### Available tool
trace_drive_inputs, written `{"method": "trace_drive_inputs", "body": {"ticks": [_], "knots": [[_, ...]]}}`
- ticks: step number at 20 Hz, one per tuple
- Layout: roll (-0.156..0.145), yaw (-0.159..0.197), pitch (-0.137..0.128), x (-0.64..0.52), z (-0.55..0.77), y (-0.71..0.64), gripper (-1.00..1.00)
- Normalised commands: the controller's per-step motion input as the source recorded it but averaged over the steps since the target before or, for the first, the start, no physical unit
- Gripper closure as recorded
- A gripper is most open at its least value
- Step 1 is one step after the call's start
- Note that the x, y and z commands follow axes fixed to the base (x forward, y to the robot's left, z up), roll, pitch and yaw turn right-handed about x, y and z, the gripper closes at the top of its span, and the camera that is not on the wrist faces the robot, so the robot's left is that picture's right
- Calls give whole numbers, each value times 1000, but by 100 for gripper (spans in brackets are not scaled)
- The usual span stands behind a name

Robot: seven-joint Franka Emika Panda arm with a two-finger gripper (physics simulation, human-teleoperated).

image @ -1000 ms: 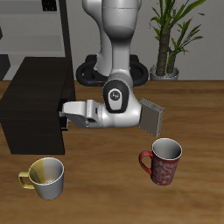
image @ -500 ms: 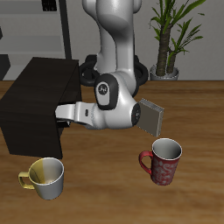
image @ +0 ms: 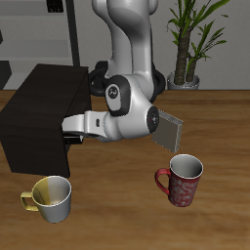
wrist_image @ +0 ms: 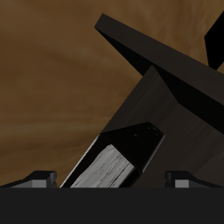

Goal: Black book top region shelf and red mug top shelf

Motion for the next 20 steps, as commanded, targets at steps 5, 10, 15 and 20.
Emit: {"method": "trace_drive_inputs", "body": {"ticks": [5,10,15,20], "knots": [[200,-11,-131,65,346,339,-100],[152,-17,-104,33,281,194,-100],[191,12,-139,9,390,268,-100],[223,74,-230,60,487,310,-100]]}}
